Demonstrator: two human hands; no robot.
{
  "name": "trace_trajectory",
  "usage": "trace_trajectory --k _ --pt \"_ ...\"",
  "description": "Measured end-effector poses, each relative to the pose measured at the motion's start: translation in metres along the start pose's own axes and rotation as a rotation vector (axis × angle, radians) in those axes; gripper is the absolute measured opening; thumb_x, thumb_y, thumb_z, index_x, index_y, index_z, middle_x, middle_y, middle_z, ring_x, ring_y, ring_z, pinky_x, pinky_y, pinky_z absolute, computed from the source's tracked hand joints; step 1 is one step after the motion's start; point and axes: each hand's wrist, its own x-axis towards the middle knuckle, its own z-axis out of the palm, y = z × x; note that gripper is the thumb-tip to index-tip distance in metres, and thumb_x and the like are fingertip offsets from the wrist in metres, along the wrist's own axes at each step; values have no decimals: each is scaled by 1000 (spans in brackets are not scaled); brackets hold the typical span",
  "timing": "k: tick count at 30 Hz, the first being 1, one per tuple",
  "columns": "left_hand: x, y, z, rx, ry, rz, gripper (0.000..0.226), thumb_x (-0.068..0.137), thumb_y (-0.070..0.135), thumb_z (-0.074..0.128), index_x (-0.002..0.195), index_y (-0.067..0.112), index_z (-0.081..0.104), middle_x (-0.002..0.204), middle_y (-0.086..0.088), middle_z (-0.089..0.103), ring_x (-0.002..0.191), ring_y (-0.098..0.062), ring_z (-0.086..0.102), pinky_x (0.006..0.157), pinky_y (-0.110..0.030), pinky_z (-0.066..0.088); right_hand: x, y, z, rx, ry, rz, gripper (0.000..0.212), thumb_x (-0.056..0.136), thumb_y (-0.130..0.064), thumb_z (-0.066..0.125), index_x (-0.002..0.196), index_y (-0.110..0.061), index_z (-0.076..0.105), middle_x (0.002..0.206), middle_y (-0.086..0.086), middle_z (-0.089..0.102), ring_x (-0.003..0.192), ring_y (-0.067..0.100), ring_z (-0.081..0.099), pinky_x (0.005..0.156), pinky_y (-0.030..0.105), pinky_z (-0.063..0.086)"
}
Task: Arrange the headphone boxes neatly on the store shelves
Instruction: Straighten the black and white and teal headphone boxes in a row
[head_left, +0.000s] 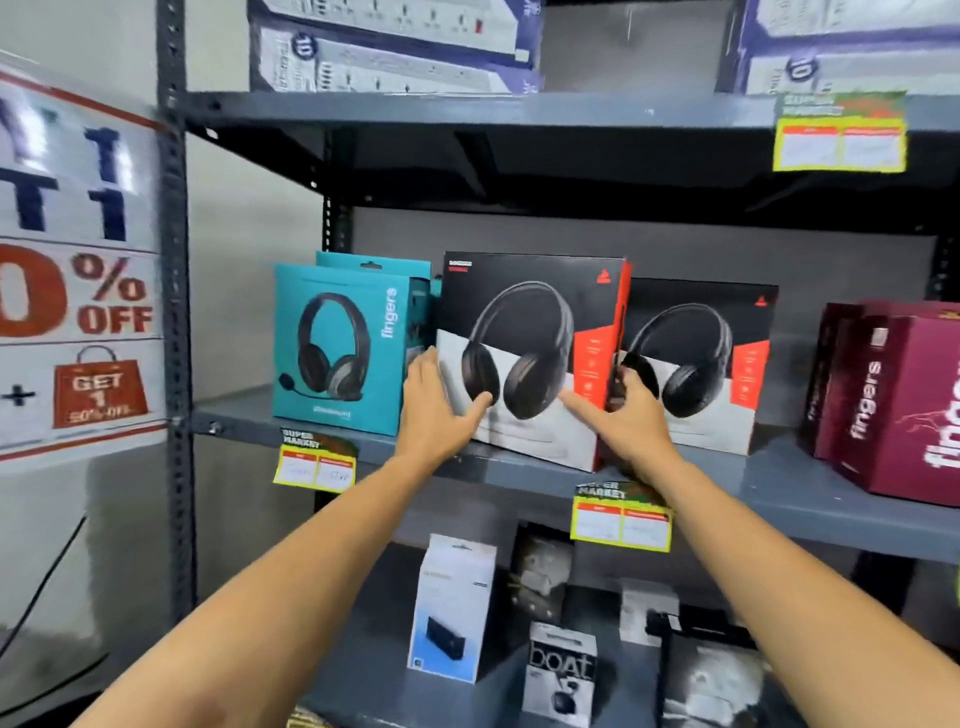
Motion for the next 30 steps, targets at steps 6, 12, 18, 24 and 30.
trace_trajectory --k 6,12,18,24,30 --pt "13 -19 7 -129 -121 -44 95 74 53 73 145 9 28 144 -12 47 131 -28 44 103 -31 36 0 19 -17 239 -83 56 73 70 -43 78 134 -28 47 116 -13 68 103 2 65 81 17 52" --pt "23 -24 4 -144 -238 10 69 80 57 65 131 17 40 124 -7 62 111 -28 58 87 -30 44 -1 15 -14 200 -56 77 49 86 -37 68 130 -27 50 112 -14 67 97 -7 64 78 12 49" --pt "10 -15 9 154 21 130 71 83 73 38 126 17 40 98 -16 70 85 -43 63 71 -46 50 2 12 -20 167 41 99 30 90 -41 60 116 -28 60 112 -11 67 106 5 60 94 29 44" --pt "7 -14 11 145 41 160 72 81 72 44 126 16 41 93 -17 70 82 -43 64 63 -40 45 -1 12 -30 159 -23 97 28 91 -43 59 117 -33 59 115 -13 66 106 -1 59 87 21 45" --pt "-1 9 28 -38 -123 142 78 73 64 66 126 15 36 95 -12 70 87 -36 64 70 -44 52 -8 31 -69 100 -2 53 33 92 -31 61 125 -24 58 109 -14 67 98 -5 61 86 16 47"
